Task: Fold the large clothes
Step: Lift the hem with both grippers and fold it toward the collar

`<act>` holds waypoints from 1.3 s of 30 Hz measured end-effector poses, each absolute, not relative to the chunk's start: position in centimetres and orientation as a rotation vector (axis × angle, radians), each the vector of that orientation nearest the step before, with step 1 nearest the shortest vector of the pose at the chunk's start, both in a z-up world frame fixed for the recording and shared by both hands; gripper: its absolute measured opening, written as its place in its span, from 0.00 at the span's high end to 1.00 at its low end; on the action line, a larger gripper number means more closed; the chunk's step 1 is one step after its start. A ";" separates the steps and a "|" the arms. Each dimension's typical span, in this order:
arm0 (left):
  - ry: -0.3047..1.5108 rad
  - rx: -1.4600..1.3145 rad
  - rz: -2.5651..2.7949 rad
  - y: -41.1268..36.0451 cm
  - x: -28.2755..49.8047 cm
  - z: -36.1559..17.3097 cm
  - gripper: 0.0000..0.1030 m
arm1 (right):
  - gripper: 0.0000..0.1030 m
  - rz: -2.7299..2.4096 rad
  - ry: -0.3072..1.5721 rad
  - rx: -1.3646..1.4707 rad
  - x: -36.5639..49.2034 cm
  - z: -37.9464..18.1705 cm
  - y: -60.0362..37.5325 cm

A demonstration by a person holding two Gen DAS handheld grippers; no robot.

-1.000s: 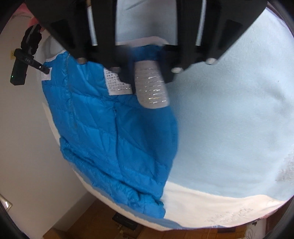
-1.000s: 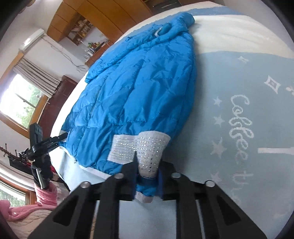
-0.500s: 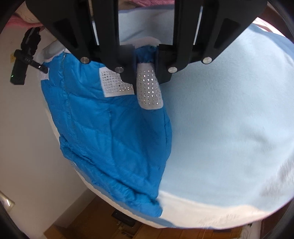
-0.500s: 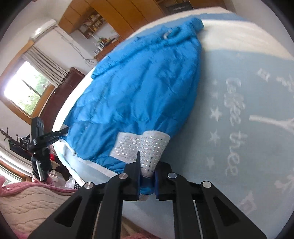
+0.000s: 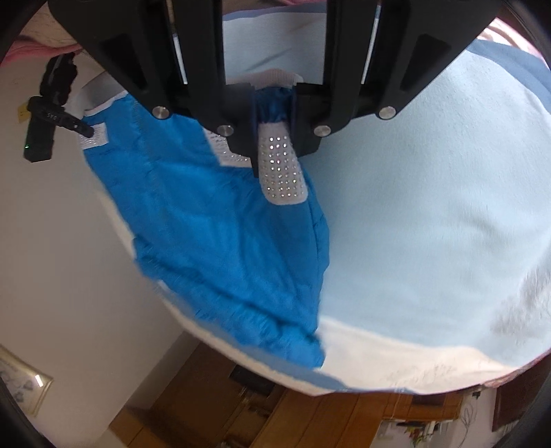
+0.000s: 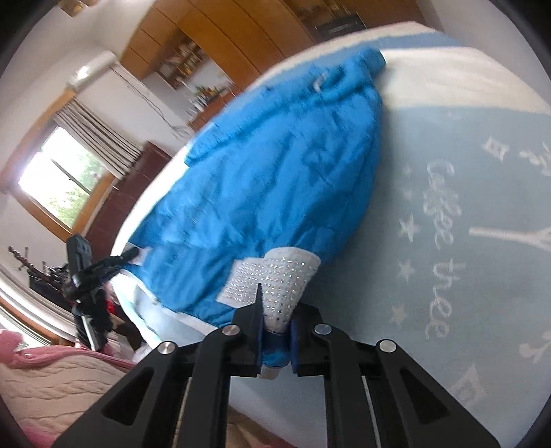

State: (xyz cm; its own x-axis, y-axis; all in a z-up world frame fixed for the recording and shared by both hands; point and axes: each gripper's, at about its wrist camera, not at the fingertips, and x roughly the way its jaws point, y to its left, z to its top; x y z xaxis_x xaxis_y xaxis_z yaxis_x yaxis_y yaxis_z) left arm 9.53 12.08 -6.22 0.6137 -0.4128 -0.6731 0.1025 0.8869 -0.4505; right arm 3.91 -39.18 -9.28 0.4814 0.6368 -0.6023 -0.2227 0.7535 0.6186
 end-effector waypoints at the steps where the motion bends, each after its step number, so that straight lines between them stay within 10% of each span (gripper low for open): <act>1: 0.855 -0.410 -0.324 12.2 9.8 -5.6 0.89 | 0.89 0.558 0.916 0.502 4.0 -8.7 -39.3; 20: 0.799 -0.579 -0.558 11.0 25.7 4.5 0.89 | 0.90 0.608 0.846 0.599 17.9 3.0 -43.1; 39: 0.905 -0.633 -0.499 7.9 44.4 1.6 0.89 | 0.90 0.504 0.996 0.784 35.8 -1.6 -46.4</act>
